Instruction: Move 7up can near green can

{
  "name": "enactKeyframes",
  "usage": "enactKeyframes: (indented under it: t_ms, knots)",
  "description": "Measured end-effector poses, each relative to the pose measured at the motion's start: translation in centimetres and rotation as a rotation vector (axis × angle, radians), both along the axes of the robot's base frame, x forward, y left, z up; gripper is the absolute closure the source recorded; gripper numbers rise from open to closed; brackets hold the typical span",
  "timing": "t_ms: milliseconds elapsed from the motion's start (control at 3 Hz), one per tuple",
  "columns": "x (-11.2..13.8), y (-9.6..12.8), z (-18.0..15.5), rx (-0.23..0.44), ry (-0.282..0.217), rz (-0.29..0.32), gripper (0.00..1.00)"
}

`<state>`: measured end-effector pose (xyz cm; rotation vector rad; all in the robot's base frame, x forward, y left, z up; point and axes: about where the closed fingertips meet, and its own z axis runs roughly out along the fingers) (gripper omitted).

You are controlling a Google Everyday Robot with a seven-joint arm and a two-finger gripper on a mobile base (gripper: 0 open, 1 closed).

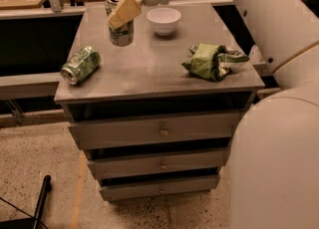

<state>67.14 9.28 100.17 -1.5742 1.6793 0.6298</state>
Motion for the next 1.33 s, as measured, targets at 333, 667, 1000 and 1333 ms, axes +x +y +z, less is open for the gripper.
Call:
enactKeyframes:
  t_ms: [333,667,1000,1333]
  knots:
    - [1.0,2.8,-1.2,-0.019,0.004,-0.004,1.0]
    - [0.4,5.4,-6.1,-0.066,0.069,0.034,0.98]
    - [-0.3,6.2,-8.5,-0.051,0.105,0.053,0.76]
    - [-0.3,6.4,-8.6,-0.053,0.107,0.056,0.54]
